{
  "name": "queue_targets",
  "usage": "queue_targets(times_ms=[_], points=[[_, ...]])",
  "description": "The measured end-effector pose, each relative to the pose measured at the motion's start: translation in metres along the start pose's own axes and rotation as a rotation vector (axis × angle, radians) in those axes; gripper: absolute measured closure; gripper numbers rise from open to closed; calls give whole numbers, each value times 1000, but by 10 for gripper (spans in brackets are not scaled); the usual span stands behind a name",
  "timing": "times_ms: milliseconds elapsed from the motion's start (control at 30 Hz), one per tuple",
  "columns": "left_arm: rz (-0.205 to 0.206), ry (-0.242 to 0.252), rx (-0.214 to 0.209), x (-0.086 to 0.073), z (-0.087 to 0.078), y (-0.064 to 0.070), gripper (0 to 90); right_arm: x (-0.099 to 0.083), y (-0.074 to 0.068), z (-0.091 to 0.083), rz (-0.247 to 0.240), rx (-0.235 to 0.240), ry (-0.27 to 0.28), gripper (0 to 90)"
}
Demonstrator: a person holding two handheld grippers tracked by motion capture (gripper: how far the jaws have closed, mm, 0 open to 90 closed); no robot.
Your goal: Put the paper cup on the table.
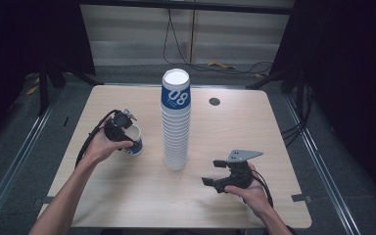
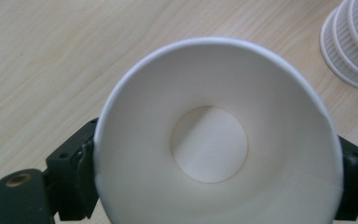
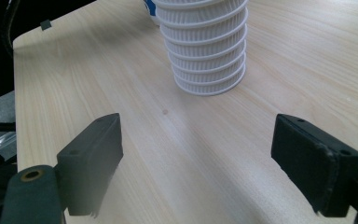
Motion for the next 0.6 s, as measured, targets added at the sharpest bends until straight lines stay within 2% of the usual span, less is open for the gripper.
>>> queue_targets(times_ms=[267, 333, 367, 400, 567, 600], points=[[-1, -12, -7, -2, 5, 2, 122, 0, 0, 1, 3, 4, -2, 166], [-9, -10, -12, -3, 6, 2, 124, 0, 0, 1, 1, 3, -2, 166], [-11, -23, -10, -5, 8, 1, 146, 0, -1, 2, -1, 4, -2, 166], [-20, -30, -27, -6, 9, 2, 150, 0, -1, 2, 1, 5, -1, 164], [-20, -31, -33, -11, 14, 1, 159, 1, -1, 1, 1, 5, 3, 163], [-32, -31, -35, -13, 15, 1, 158, 0, 0, 1, 2, 3, 2, 157]])
Point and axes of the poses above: each handheld gripper's, and its own axes: z roughly forward along the jaws, x roughly out of its top, y roughly to its right, the point moved 8 cm from there along z, roughly forward along the jaws, and after that the axes turned 7 degrees about -y, right-handed, at the moved point
